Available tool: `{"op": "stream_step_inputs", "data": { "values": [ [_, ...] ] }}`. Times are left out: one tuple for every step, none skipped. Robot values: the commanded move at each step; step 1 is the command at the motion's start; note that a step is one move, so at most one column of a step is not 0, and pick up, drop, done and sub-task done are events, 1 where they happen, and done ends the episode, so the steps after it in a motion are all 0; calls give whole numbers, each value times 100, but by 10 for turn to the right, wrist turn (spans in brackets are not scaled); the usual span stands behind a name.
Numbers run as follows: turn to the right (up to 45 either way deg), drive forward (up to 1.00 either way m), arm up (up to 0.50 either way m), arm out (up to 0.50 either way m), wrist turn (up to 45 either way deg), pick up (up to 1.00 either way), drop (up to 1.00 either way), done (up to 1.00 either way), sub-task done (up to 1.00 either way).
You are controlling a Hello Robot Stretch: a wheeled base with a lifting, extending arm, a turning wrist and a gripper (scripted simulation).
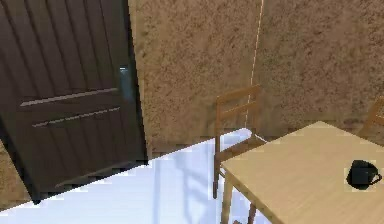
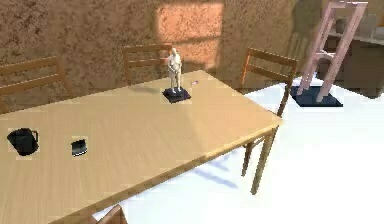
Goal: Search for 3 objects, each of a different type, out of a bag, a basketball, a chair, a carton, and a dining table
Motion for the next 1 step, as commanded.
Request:
{"op": "stream_step_inputs", "data": {
  "values": [
    [-450, 0, 0, 0, 0, 0, 0, 0, 0]
  ]
}}
